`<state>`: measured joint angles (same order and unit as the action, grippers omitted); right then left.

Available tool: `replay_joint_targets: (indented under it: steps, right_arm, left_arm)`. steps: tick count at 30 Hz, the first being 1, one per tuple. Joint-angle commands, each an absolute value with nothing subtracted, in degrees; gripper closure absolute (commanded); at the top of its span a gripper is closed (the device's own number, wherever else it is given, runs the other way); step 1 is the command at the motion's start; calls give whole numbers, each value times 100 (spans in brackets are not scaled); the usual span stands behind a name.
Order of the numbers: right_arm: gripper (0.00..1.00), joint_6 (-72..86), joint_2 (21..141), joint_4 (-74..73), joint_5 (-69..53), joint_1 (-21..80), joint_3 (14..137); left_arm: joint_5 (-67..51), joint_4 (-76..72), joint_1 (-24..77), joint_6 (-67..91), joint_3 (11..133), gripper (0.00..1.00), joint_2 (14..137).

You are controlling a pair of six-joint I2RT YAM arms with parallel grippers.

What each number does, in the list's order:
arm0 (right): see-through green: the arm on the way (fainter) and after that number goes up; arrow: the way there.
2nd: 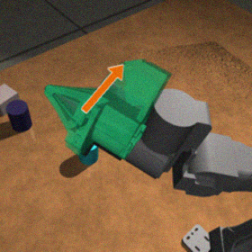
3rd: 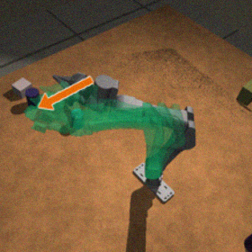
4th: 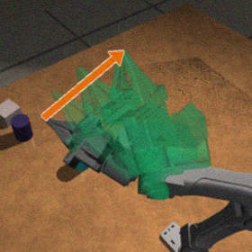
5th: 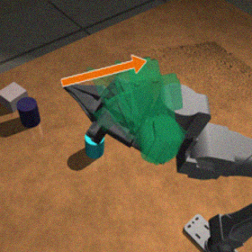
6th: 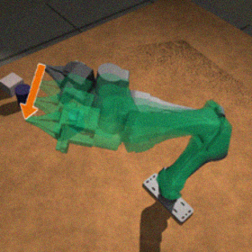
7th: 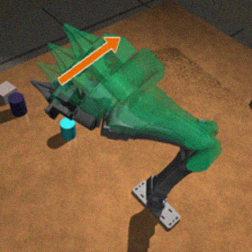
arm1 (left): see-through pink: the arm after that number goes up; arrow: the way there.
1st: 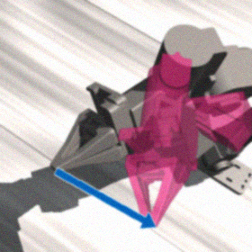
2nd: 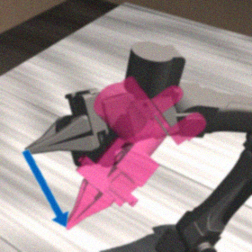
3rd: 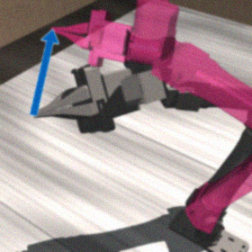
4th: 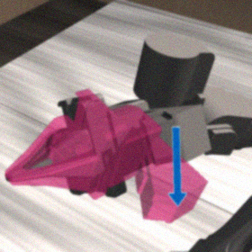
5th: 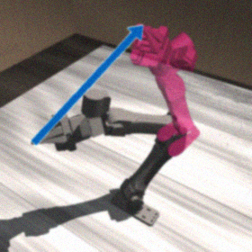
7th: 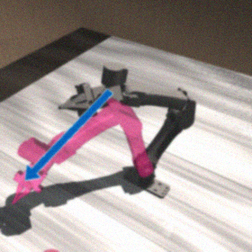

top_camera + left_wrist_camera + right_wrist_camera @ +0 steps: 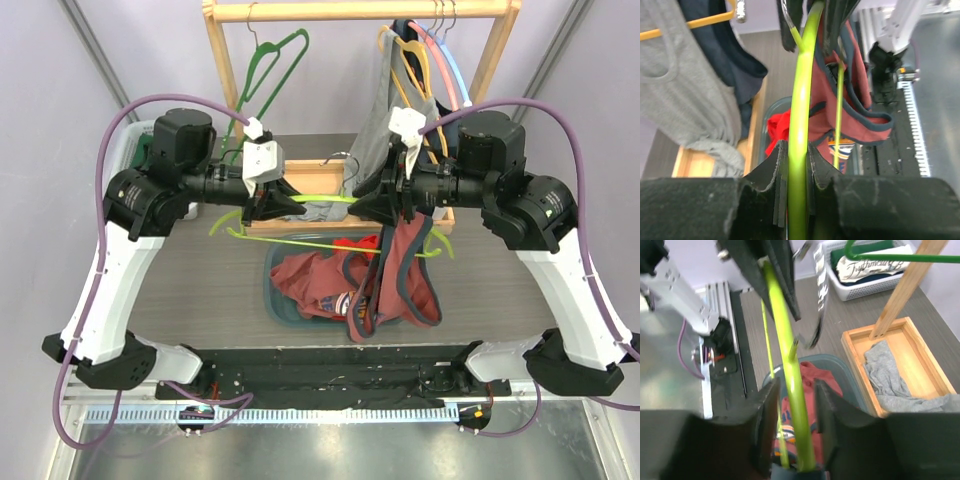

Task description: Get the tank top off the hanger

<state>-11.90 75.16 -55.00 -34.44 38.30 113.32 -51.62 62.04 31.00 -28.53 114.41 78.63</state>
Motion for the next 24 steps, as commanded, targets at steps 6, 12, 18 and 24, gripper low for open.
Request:
replay_joint_targets:
  steps: [6,12,18,24]
  right_arm:
    - [30,-387,6786,-3534,-2075,3823,10522]
    - [29,-9,6241,-3059,-952,3823,10047]
    - [29,439,5206,-2900,-422,3823,8985]
    - [28,729,4869,-2804,-509,3823,8202]
  left_arm:
    - [-3394,5898,3111,-4060,12023,100,7576]
    - [-3068,5697,3094,-3851,12120,100,7418]
    - [-3173,4626,2892,-2315,11235,100,6979]
    - [-3392,4237,2795,-1741,10854,100,6838]
